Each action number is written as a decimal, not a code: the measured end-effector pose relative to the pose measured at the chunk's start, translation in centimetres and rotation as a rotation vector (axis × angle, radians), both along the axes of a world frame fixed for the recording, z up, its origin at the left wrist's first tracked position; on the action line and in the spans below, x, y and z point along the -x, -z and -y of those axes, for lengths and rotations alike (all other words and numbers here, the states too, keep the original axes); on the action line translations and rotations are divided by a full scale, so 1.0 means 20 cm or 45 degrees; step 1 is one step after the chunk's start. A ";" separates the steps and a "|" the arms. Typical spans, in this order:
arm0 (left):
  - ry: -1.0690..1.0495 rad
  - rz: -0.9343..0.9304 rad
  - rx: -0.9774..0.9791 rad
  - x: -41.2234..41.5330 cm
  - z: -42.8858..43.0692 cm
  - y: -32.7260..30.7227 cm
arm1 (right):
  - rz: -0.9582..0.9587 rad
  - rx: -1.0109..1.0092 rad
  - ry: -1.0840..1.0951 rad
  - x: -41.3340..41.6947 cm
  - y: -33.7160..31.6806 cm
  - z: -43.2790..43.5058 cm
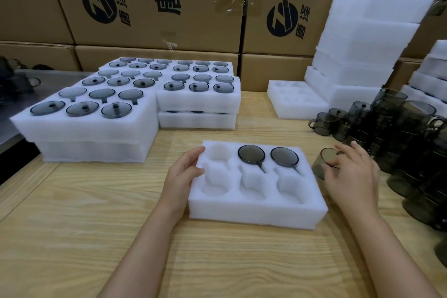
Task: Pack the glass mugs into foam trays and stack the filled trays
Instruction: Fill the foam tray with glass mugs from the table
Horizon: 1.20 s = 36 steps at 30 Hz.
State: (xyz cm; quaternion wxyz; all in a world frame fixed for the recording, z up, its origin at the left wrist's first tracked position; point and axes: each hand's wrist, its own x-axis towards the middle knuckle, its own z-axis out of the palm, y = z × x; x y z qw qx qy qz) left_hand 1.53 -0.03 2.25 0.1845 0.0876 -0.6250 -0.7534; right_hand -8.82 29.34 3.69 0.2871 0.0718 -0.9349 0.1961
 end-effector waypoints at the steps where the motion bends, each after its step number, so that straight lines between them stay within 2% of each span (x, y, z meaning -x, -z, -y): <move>1: -0.004 0.001 0.014 0.00 0.00 0.00 | 0.026 0.019 0.025 0.01 0.00 -0.01; 7: 0.002 -0.002 0.016 0.00 -0.01 -0.01 | 0.148 0.116 0.080 0.03 0.01 -0.03; 12: 0.003 0.001 0.015 0.00 -0.01 -0.01 | 0.233 0.028 0.194 0.00 -0.03 -0.02; 17: 0.008 0.008 0.016 0.00 -0.01 -0.01 | 0.322 0.147 0.208 -0.09 -0.12 0.00; 20: 0.022 0.005 0.018 0.00 -0.01 -0.01 | 0.102 0.288 0.225 -0.17 -0.27 0.02; 22: 0.027 -0.008 -0.002 0.00 -0.02 -0.01 | -0.016 0.445 0.109 -0.22 -0.40 0.10; 25: 0.025 -0.006 -0.006 0.00 -0.03 -0.03 | 0.246 0.614 -0.220 -0.26 -0.54 0.33; 27: 0.022 0.017 0.033 0.00 -0.03 -0.04 | 0.432 0.544 -0.424 -0.25 -0.57 0.50; 29: 0.030 0.039 0.060 -0.01 -0.03 -0.05 | 0.503 0.436 -0.541 -0.20 -0.56 0.65; 36: 0.066 0.070 0.046 -0.02 -0.03 -0.05 | 0.619 0.287 -0.594 -0.06 -0.45 0.90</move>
